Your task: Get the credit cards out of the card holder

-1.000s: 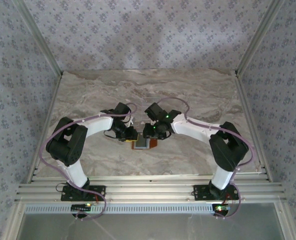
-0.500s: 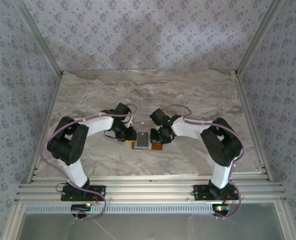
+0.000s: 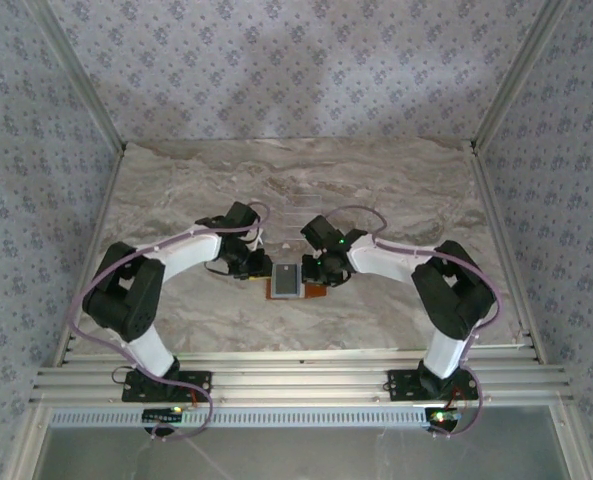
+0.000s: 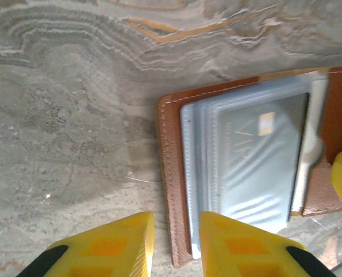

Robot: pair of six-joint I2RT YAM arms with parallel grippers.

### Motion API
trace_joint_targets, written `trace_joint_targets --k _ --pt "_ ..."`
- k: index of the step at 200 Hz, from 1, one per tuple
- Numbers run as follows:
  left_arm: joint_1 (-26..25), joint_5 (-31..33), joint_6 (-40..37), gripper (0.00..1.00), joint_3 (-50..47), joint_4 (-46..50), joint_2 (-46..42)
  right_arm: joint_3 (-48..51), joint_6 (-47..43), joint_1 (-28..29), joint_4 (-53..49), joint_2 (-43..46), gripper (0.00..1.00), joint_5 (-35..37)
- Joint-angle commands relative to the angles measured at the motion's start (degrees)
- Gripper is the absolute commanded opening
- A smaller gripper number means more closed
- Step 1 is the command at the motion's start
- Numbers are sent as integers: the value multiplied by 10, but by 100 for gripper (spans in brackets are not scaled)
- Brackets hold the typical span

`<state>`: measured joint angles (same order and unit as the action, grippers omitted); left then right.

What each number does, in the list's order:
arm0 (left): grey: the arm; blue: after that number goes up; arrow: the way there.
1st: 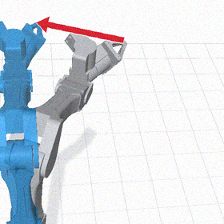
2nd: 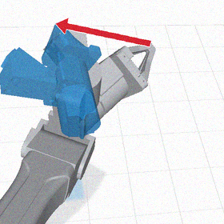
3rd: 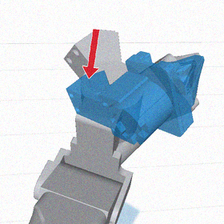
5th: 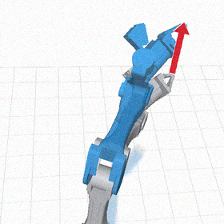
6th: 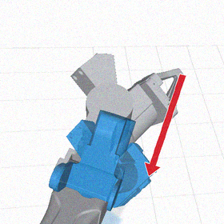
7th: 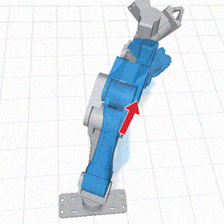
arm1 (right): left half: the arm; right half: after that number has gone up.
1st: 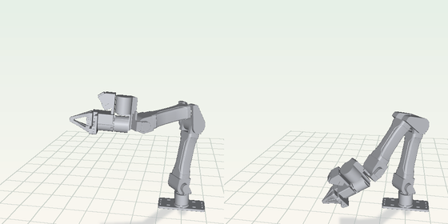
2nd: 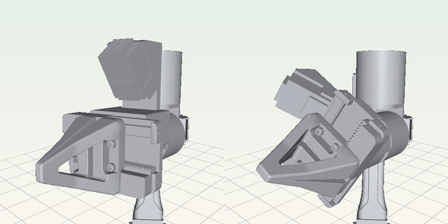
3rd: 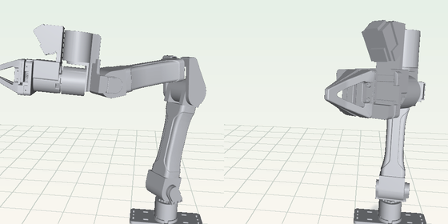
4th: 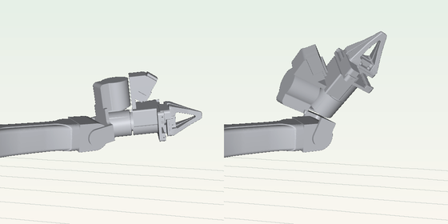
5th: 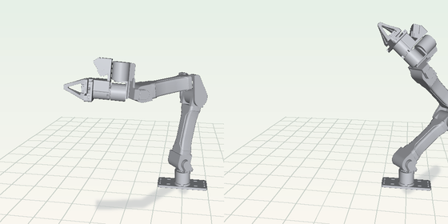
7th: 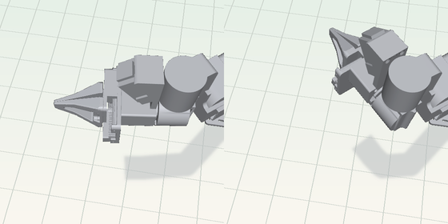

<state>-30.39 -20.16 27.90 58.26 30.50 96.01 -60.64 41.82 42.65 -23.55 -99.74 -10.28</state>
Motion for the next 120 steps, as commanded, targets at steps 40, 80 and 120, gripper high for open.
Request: trace_joint_targets --k 40,80,120 --pt "-13 -30 13 28 28 5 5 0 32 -13 46 13 18 -61" --pt "-26 -34 12 28 34 -9 45 0 32 -15 62 0 20 -76" --pt "-27 -9 8 26 34 -6 64 4 35 -15 75 -17 23 -85"
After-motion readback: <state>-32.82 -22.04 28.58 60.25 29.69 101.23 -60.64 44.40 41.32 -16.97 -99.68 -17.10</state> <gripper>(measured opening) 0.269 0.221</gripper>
